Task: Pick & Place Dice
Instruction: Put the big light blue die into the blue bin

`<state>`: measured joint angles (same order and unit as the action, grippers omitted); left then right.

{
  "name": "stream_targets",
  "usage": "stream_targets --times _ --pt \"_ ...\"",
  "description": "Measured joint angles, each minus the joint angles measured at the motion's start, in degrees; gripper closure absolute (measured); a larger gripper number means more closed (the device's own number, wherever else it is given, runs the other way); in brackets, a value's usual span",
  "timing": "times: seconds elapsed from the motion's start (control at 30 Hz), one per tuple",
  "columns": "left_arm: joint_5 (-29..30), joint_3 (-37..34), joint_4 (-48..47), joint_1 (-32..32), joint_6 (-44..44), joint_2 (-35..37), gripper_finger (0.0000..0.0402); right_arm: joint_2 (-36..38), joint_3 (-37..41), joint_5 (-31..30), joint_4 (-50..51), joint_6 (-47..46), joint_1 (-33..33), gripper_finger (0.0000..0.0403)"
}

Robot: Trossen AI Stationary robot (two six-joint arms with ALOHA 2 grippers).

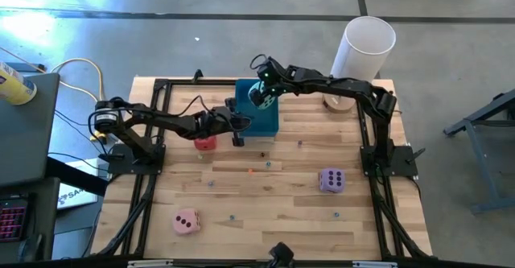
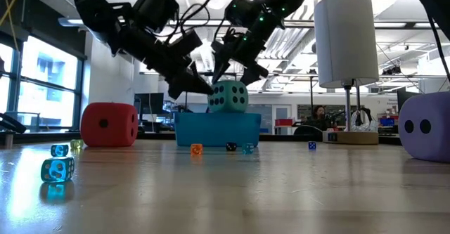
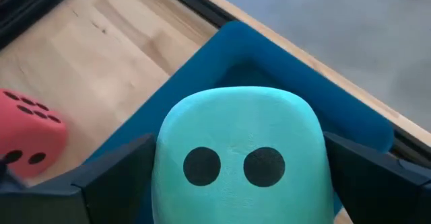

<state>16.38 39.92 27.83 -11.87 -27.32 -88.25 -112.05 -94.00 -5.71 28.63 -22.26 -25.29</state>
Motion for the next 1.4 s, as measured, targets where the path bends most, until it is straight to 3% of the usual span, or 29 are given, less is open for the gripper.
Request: stream_targets --times 0.33,0.5,1.4 --pt "-0.11 0.02 5.44 -0.82 -0.83 -0.30 0.0401 0.00 0.00 4.07 -2.72 -0.36 1.74 0.0003" --pt "-0.17 0.14 5.57 -1.80 0.60 -1.51 0.0401 0.00 0.00 2.26 -1.44 -0.48 1.83 0.0003" --pt "0.02 0.04 -0.90 -2.84 3.82 -1.64 0.0401 -0.02 0.00 4.08 3.45 2.29 1.68 0.0003"
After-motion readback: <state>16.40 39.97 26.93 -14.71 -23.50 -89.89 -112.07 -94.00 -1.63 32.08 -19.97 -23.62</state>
